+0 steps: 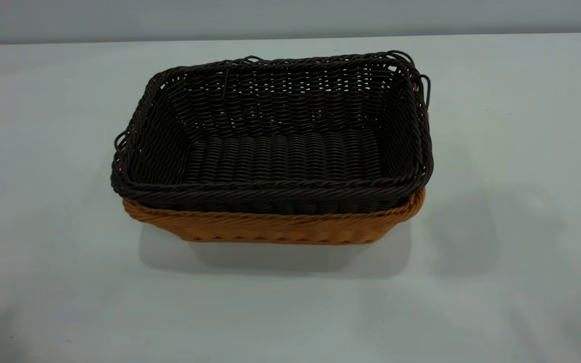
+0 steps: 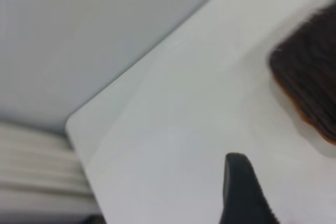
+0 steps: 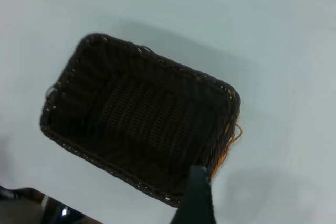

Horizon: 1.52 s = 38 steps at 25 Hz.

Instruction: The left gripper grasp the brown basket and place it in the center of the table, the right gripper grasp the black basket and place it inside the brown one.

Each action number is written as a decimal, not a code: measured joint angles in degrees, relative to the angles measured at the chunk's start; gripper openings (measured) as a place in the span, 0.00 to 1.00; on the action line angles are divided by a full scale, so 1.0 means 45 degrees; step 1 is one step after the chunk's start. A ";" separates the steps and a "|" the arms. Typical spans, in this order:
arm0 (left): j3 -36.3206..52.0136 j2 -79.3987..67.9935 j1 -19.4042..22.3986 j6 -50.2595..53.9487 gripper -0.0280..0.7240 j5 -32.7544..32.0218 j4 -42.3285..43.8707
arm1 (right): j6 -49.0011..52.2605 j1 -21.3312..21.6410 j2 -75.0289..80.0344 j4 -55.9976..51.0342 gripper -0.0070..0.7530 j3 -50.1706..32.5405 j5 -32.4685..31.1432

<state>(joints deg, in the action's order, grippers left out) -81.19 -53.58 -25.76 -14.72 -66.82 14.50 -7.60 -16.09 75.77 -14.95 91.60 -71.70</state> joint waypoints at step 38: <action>1.1841 0.5782 0.0000 0.3047 0.54 0.1247 -0.4383 | 0.1424 0.0000 -1.1293 0.2894 0.69 -1.4344 0.1965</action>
<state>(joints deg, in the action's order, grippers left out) -27.91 -27.57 -25.76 -1.01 -61.21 -5.23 -1.19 -16.09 24.95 -1.93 27.06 -62.86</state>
